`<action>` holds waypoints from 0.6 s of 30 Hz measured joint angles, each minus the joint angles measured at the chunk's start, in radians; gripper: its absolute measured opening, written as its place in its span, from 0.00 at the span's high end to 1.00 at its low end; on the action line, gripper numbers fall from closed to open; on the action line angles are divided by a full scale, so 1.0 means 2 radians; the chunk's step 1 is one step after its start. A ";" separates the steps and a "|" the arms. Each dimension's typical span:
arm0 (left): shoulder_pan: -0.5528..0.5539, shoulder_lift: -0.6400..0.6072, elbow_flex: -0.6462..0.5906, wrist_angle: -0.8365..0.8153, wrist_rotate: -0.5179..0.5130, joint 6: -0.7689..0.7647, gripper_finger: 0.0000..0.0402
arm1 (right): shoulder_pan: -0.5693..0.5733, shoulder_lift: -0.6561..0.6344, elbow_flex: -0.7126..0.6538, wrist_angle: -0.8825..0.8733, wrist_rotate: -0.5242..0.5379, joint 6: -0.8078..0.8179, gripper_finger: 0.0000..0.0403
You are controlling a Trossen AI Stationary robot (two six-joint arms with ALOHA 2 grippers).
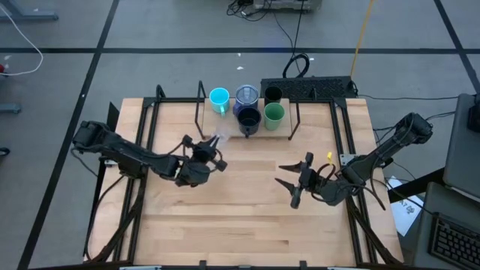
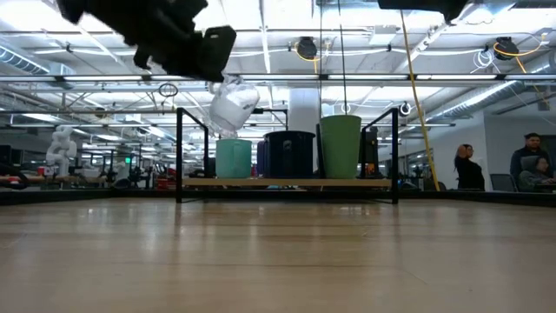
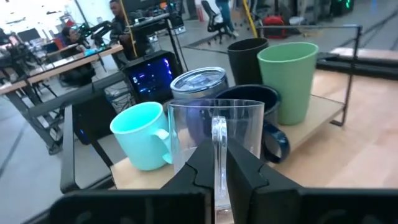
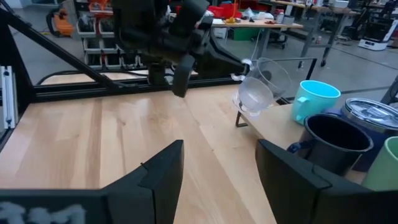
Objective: Stack small to large cups/mugs on shelf
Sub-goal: Put the transparent mug on the shelf
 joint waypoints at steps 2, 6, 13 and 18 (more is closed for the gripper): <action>0.008 0.000 -0.026 0.056 0.003 0.013 0.96 | -0.002 0.000 0.000 0.000 0.000 0.000 0.53; 0.023 0.000 -0.072 0.170 0.019 0.048 0.96 | -0.002 0.000 0.000 0.000 0.000 0.000 0.53; 0.044 0.001 -0.116 0.263 0.037 0.079 0.96 | -0.002 0.000 0.000 0.003 0.000 0.000 0.53; 0.055 0.021 -0.119 0.272 0.038 0.077 0.96 | -0.003 0.000 0.000 0.010 0.000 -0.008 0.53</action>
